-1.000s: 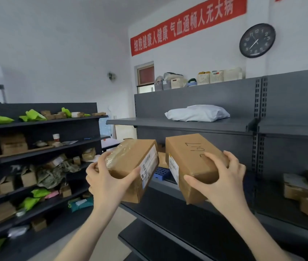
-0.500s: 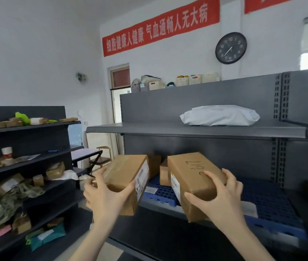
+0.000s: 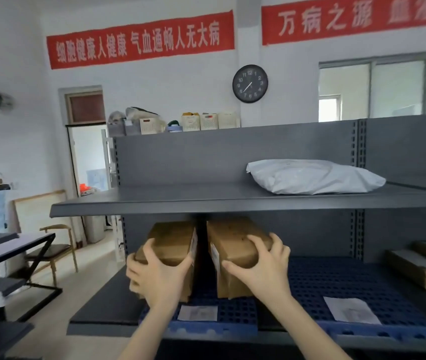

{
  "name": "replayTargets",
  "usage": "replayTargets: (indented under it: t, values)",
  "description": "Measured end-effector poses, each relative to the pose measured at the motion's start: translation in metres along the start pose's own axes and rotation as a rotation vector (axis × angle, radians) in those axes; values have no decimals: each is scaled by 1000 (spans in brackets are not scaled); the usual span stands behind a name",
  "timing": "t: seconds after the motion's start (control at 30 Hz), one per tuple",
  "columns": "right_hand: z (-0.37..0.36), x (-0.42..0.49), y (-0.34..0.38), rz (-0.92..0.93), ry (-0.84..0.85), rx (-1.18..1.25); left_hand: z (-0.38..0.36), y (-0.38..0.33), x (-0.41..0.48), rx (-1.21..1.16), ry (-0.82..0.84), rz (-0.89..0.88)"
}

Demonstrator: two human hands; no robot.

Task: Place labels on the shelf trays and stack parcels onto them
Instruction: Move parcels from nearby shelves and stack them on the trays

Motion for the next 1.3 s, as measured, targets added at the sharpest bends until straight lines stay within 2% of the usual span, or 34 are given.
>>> replayTargets:
  t: [0.3, 0.6, 0.87, 1.13, 1.3]
  values:
    - [-42, 37, 9, -96, -48, -151, -42, 4, 44, 20, 88, -9]
    - [-48, 39, 10, -130, 39, -286, -50, 5, 51, 9, 225, -42]
    - [-12, 11, 6, -31, -45, -266, -16, -9, 16, -70, 138, -257]
    - [35, -25, -18, 1, -23, -208, 3, -46, -53, -133, 183, -290]
    - [91, -36, -45, 15, -71, -151, 2, -97, -94, -155, 199, -340]
Point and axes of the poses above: each hand's wrist, its own x-axis towards the middle knuckle, its own z-axis out of the back of the hand, y = z × x, the point moved 10 cm from there along x, towards the middle knuckle, and after that the axes turned 12 degrees about -z, right-handed, at the moved point
